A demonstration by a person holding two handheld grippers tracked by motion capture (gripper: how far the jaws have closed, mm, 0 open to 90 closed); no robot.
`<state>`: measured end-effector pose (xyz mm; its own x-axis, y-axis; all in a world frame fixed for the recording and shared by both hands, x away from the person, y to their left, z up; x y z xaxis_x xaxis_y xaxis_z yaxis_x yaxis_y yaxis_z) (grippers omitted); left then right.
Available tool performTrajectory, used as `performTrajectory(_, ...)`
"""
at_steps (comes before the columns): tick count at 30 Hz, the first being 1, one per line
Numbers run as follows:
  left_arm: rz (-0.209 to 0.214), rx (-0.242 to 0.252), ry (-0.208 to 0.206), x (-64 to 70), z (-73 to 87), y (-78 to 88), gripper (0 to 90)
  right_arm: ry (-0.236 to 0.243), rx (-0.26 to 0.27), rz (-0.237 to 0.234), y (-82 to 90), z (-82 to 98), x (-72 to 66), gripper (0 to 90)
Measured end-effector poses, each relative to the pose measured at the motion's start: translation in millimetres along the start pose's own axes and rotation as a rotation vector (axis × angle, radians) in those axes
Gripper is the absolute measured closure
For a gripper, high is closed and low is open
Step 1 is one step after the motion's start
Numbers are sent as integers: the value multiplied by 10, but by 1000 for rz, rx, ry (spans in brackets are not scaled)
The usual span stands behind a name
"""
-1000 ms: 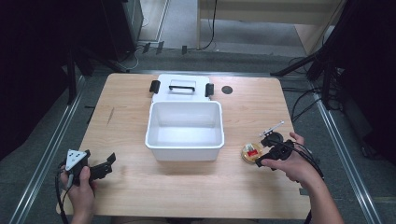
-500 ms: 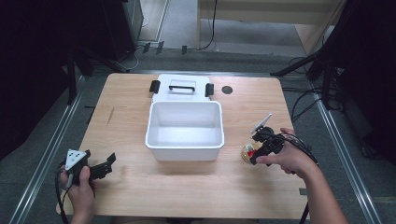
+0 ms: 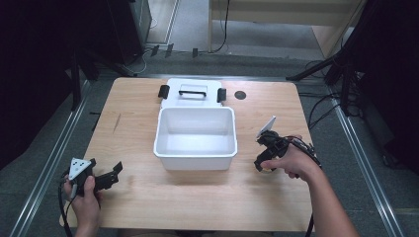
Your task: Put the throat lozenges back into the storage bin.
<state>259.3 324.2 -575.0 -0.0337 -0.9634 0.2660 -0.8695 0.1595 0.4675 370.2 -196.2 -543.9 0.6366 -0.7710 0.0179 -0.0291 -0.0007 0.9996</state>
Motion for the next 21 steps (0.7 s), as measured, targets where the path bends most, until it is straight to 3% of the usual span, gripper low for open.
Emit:
performTrajectory(5,0,-1,-1,0,0,0,0,-1,-20,-5,-75,-39,-48,108)
performTrajectory(8,1,-2,-2,1,0,-2,0,3,-29,13,-103,-46,-53,196)
performTrajectory(14,1,-2,0,-1,0,-3,0,25,-33,-8,-89,-34,-57,203)
performTrajectory(21,3,-3,2,-2,0,-4,0,36,-2,-4,70,-52,-34,204)
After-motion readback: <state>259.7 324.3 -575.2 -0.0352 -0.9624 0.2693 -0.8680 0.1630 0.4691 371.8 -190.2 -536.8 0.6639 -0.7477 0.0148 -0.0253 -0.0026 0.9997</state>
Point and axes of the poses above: each handheld gripper's, and its own axes: y roughly backward along the jaws, z roughly out of its underside, x roughly to its right, the point moved 5 cm from there along -y, roughly forward along the jaws, and after that the axes turned 7 degrees about y, right-handed, at the moved point
